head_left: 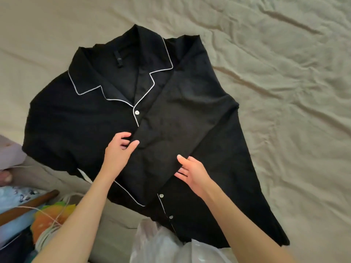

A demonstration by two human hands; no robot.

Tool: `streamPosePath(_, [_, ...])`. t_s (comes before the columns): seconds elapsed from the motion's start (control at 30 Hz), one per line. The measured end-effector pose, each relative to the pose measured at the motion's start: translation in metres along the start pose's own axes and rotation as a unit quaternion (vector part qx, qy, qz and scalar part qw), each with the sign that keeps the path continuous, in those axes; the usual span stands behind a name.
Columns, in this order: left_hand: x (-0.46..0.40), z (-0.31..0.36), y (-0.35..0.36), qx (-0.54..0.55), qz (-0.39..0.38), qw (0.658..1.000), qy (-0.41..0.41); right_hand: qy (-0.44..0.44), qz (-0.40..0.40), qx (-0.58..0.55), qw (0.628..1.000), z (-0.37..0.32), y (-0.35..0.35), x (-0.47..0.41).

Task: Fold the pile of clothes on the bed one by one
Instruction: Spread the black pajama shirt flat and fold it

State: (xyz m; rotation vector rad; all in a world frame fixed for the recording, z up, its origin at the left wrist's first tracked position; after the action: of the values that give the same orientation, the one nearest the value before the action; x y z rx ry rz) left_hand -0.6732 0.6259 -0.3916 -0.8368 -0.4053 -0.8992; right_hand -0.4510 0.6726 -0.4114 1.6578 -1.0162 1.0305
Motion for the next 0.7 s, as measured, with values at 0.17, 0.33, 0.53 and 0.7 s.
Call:
streamPosePath(0.17, [0.038,-0.056,-0.022,-0.085,-0.030,0.996,-0.028,0.017,-0.005,0.119,0.993,0.036,0.022,0.017])
streamPosePath(0.33, [0.053,-0.084,-0.036,0.001,0.038,0.999,-0.025,0.005,0.035,0.209,0.977,0.050,0.035,0.026])
streamPosePath(0.53, [0.063,-0.118,-0.053,0.024,0.013,0.998,-0.060,-0.129,0.261,0.524,0.801,0.043,0.031,0.047])
streamPosePath(0.7, [0.044,-0.129,-0.116,0.098,0.139,0.985,-0.022,-0.316,0.280,0.697,0.580,0.029,0.089,0.048])
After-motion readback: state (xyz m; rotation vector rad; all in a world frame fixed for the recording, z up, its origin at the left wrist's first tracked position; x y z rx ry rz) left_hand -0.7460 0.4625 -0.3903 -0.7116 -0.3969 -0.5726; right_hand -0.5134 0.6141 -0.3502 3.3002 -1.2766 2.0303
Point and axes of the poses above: each hand's wrist, its own x-axis away from the middle knuckle, its own y-axis out of the palm, z = x × y, the point moved 3 cm from there along -x, towards the middle knuckle, and after that the axes turned 9 degrees about x, right-handed, at the moved point
